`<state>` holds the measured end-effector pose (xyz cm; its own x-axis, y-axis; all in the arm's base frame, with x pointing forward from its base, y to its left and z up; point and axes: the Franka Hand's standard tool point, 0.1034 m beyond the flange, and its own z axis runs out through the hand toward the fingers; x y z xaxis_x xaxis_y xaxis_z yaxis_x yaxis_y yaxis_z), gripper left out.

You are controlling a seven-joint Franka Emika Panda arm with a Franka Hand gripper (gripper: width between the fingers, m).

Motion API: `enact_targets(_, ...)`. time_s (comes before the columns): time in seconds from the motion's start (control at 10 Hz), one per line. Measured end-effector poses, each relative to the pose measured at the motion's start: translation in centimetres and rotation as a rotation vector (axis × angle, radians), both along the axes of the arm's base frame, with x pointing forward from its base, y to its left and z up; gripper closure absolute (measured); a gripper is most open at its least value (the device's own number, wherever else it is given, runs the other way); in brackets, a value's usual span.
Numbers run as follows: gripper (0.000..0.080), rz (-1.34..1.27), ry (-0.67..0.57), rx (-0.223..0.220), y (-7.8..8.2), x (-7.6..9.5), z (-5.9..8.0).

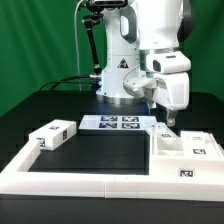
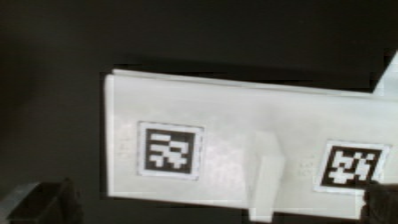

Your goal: Assemble cabinet

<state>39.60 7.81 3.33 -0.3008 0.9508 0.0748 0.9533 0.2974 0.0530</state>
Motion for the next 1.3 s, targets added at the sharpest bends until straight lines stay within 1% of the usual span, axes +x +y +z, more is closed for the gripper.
enact_targets(0.2, 0.0002, -0.008, 0.01, 0.019, 0.4, -0.6, -1.3)
enact_targets(0.4, 0.0002, -0.012, 0.012, 0.025, 0.5, -0.7, -1.6)
enact_targets(0.5, 0.0122, -0.014, 0.015, 0.025, 0.4, -0.8, -1.8)
enact_targets(0.7, 0.0409, -0.021, 0.028, 0.026, 0.2, -1.2, -2.3)
enact_targets(0.8, 0.0409, -0.024, 0.028, 0.026, 0.2, -1.2, -2.2)
enact_targets(0.9, 0.0659, -0.028, 0.029, 0.026, 0.2, -1.2, -2.2)
enact_targets(1.0, 0.0659, -0.039, 0.031, 0.026, 0.2, -1.2, -2.2)
enact_targets(1.1, 0.0732, -0.041, 0.03, 0.025, 0.2, -1.1, -2.2)
enact_targets(1.3, 0.0732, -0.042, 0.03, 0.025, 0.2, -1.1, -2.2)
